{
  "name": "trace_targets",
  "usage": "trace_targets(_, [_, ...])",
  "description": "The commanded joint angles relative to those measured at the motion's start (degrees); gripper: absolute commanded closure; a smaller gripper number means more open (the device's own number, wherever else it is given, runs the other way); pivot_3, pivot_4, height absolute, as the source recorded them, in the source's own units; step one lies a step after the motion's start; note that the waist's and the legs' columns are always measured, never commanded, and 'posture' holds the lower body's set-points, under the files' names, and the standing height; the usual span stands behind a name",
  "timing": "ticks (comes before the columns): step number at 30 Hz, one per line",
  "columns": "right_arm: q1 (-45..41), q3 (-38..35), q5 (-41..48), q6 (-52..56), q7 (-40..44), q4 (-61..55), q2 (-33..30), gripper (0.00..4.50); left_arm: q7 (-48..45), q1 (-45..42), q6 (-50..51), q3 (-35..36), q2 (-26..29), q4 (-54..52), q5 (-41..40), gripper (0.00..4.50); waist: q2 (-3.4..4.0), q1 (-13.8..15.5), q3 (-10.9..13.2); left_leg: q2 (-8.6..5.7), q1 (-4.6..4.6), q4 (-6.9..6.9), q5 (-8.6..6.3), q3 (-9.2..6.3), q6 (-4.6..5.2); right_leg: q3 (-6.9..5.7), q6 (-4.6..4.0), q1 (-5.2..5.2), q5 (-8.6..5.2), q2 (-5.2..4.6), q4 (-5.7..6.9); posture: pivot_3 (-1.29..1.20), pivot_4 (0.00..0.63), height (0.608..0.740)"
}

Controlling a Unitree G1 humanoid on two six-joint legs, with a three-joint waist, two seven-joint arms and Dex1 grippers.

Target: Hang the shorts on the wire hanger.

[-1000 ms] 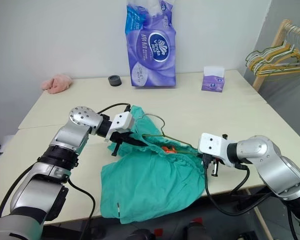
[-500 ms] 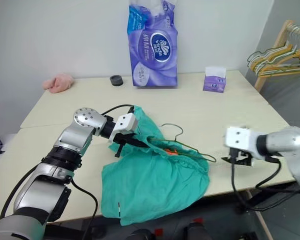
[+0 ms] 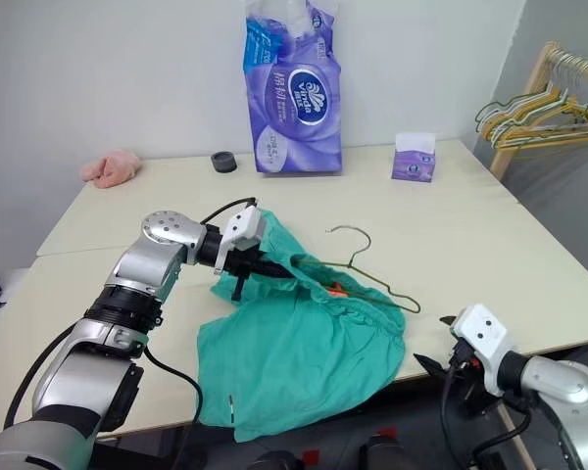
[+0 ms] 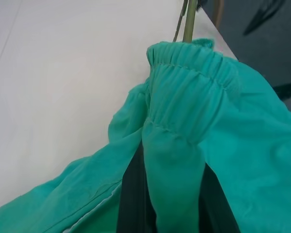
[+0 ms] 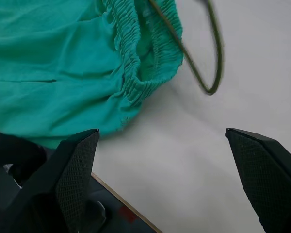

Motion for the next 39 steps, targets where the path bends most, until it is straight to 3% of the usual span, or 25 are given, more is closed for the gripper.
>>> trace_targets(1, [-1.7, 0.2, 2.1, 2.2, -2.2, -3.2, 0.9, 0.05, 0.0, -0.5, 0.2, 1.7, 0.9, -1.2, -1.3, 4.5, -0.05, 0.0, 0.0, 0.0, 0.0, -0.01, 0.0, 0.0, 0.0, 0.0, -0.16, 0.0, 0.1, 0.0, 0.0, -0.14, 0.036, 0.74])
trace_targets(8, [-6.9, 4.2, 5.9, 11.3, -8.2, -1.6, 5.9, 0.05, 0.7, 0.2, 1.0, 2.0, 0.8, -1.9, -1.4, 4.5, -0.37, 0.0, -0.2, 0.03, -0.06, -0.04, 0.0, -0.15, -0.02, -0.15, -0.19, -0.01, 0.09, 0.0, -0.05, -0.14, 0.03, 0.74])
trace_targets(19, [-13.6, 7.9, 9.7, 21.0, -14.1, 3.0, 13.0, 0.05, 1.5, 0.5, 1.9, 2.1, 0.9, -3.3, -1.5, 4.5, -0.28, 0.3, -0.2, -0.01, -0.09, -0.02, 0.01, -0.17, -0.02, -0.17, -0.23, -0.04, 0.08, -0.03, 0.0, -0.13, 0.028, 0.74])
trace_targets(22, [-15.5, 7.8, 10.7, 23.3, -15.5, 4.4, 14.5, 0.65, 1.6, 0.6, 2.2, 2.1, 0.9, -3.8, -1.5, 4.5, -0.28, 0.2, -0.2, -0.02, -0.09, -0.02, 0.01, -0.17, -0.02, -0.16, -0.24, -0.04, 0.08, -0.03, 0.01, -0.12, 0.028, 0.74])
trace_targets(33, [-16.9, 7.3, 7.4, 20.9, -16.8, 7.7, 9.4, 4.42, -1.3, 2.7, 4.8, 1.7, 3.6, -7.4, -2.5, 4.5, -0.26, -0.1, -0.2, -0.02, -0.09, -0.03, 0.0, -0.17, -0.02, -0.17, -0.24, -0.06, 0.08, -0.03, 0.02, -0.12, 0.032, 0.74])
trace_targets(39, [-16.5, 5.7, 8.0, 21.0, -17.2, 8.6, 8.7, 4.46, -3.6, 3.5, 9.1, 2.1, 5.6, -10.1, -4.6, 4.5, -0.26, -0.1, -0.2, -0.02, -0.09, -0.03, 0.0, -0.17, -0.02, -0.18, -0.23, -0.05, 0.08, -0.03, 0.02, -0.13, 0.034, 0.74])
